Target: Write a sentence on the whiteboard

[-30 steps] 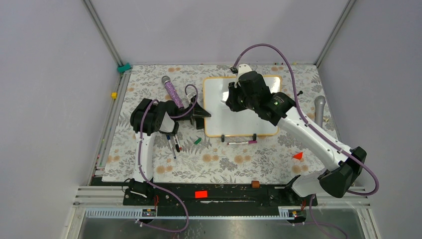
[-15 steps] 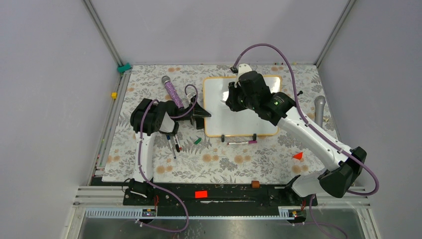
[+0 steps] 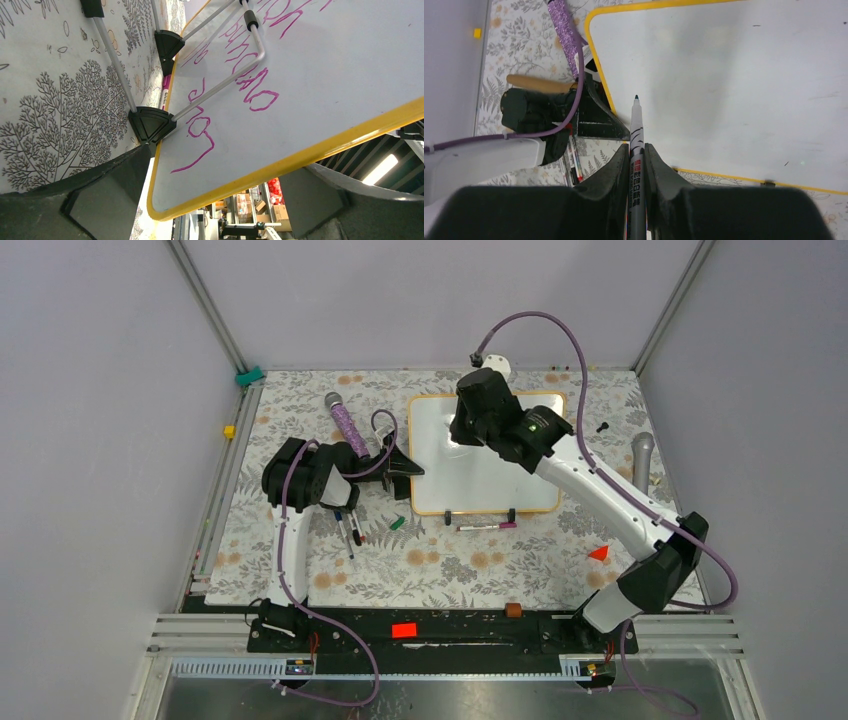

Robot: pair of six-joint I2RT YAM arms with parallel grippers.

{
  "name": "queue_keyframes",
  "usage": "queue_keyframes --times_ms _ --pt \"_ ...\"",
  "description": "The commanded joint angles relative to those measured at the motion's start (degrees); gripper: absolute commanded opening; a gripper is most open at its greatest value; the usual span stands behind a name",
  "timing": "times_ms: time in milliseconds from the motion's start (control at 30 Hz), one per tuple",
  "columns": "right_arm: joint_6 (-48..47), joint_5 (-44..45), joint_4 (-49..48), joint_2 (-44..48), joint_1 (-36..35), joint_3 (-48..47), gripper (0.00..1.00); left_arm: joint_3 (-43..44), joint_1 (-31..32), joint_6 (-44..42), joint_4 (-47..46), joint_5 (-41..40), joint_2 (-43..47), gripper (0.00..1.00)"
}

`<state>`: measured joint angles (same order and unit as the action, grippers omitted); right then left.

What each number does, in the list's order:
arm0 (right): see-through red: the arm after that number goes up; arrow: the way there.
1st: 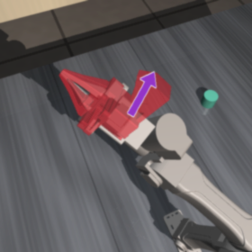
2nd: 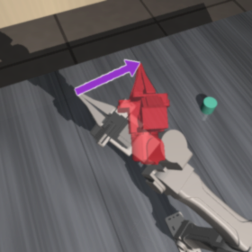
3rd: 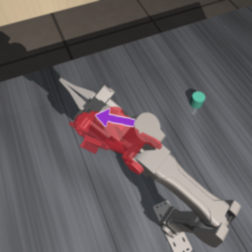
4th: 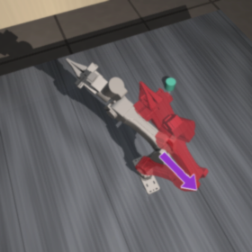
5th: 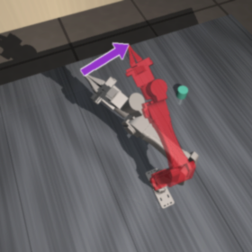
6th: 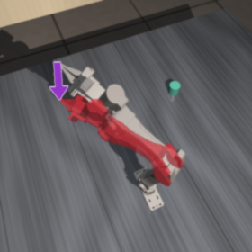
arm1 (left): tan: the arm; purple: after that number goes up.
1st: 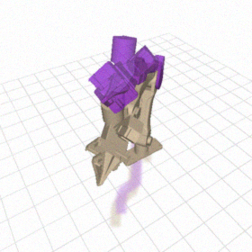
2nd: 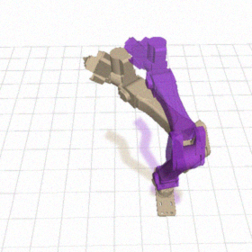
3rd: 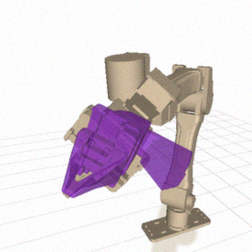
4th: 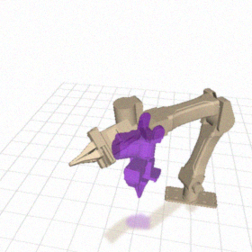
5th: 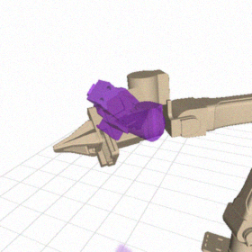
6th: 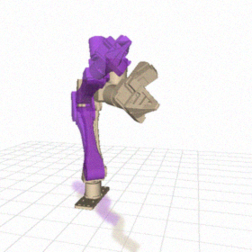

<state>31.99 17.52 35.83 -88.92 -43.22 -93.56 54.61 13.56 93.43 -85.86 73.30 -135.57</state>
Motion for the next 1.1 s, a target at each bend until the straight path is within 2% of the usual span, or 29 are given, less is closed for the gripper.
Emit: queue_keyframes --times_ms 0,200,300,367,467,567,700,800,867,900,933,967,1000,1067 --pt "6.72 8.94 2.69 -1.02 -1.84 -4.69 0.0 -1.35 0.66 -3.47 1.24 -2.87 -5.17 0.99" --pt "9.18 17.52 7.1 -0.64 -2.31 -5.5 0.0 -1.26 0.65 -3.43 1.23 -2.57 -5.15 0.99" --pt "10.19 18.31 8.52 0.96 -2.31 -4.0 0.0 -1.2 0.67 -3.43 1.23 -2.54 -5.24 0.99" --pt "9.06 15.76 5.8 4.05 -2.31 -0.16 0.0 -1.11 0.65 -3.34 1.27 -2.54 -5.23 0.99" --pt "4.64 8.35 -5.19 9.7 -2.08 8.54 0.0 -1.08 0.68 -3.25 1.29 -2.51 -5.28 0.99" --pt "7.49 0.76 -10.08 14.16 0.23 13.39 0.0 -1.08 0.66 -3.25 1.23 -2.41 -5.24 0.99" --pt "13.54 -12.34 -10.32 15.86 6.76 16.11 0.0 -1.08 0.64 -3.32 1.18 -2.33 -5.23 0.99" --pt "16.79 -27.59 -16.2 16.48 13.2 19.97 0.0 -1.08 0.6 -3.33 1.22 -2.36 -5.24 0.99" --pt "16.54 -42.15 -30.2 17.67 17.39 28.47 0.0 -1.17 0.65 -3.42 1.25 -2.31 -5.17 0.99" --pt "19.05 -49.57 -46.48 18.76 19.06 34.29 0.0 -1.17 0.67 -3.43 1.23 -2.35 -5.16 0.99" --pt "25.16 -52.08 -59.03 19.47 20.51 39.65 0.0 -1.17 0.65 -3.43 1.24 -2.37 -5.2 0.99" --pt "29.43 -52.85 -64.19 19.87 21.86 41.42 0.0 -1.17 0.65 -3.36 1.18 -2.3 -5.23 0.99" --pt "29.0 -53.51 -62.29 20.11 22.46 40.51 0.0 -1.17 0.6 -3.42 1.2 -2.27 -5.22 0.99" --pt "21.58 -50.91 -49.55 21.28 22.19 36.23 0.0 -1.25 0.55 -3.47 1.23 -2.28 -5.15 0.99"
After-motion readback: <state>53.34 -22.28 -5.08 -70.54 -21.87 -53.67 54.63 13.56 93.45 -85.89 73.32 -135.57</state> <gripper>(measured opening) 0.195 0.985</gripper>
